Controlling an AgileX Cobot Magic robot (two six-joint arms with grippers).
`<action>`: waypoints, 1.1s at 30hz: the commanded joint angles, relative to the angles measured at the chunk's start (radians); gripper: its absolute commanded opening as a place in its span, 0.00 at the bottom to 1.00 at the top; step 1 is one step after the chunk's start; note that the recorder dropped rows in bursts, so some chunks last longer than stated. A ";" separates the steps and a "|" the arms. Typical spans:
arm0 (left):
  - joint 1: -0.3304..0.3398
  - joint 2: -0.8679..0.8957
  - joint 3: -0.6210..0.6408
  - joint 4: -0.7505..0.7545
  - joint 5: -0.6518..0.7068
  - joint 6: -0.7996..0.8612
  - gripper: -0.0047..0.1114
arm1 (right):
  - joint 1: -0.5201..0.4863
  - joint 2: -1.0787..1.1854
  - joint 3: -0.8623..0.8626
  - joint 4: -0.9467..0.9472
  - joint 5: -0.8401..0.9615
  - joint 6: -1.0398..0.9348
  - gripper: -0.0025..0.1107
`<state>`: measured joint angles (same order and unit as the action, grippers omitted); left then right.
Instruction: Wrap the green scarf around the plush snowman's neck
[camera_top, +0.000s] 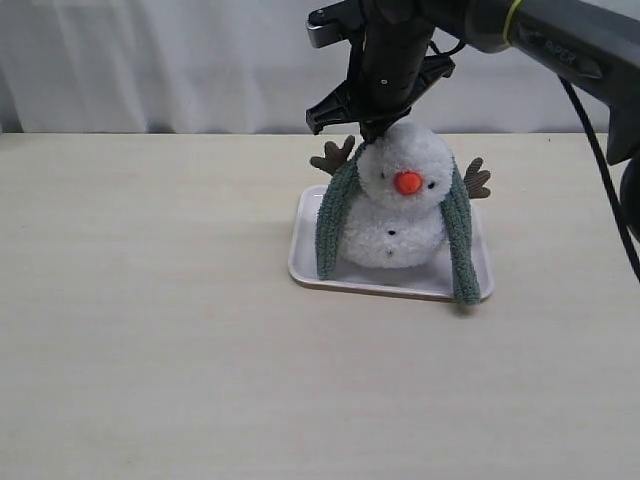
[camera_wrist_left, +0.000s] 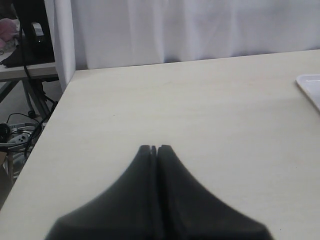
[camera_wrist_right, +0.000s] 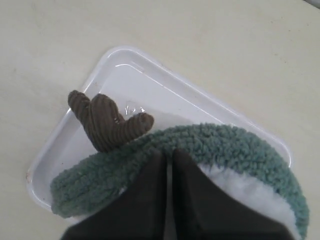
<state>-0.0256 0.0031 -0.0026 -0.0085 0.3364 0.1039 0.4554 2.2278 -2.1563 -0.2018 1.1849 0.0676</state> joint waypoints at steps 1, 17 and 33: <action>0.001 -0.003 0.003 -0.002 -0.012 0.000 0.04 | 0.000 0.022 -0.006 -0.009 0.003 0.004 0.06; 0.001 -0.003 0.003 -0.002 -0.014 0.000 0.04 | 0.001 0.082 -0.006 0.006 0.008 -0.011 0.06; 0.001 -0.003 0.003 -0.002 -0.014 0.000 0.04 | 0.001 -0.134 0.008 0.405 0.036 -0.144 0.40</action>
<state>-0.0256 0.0031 -0.0026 -0.0085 0.3364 0.1039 0.4554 2.1293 -2.1593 0.0840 1.2087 -0.0483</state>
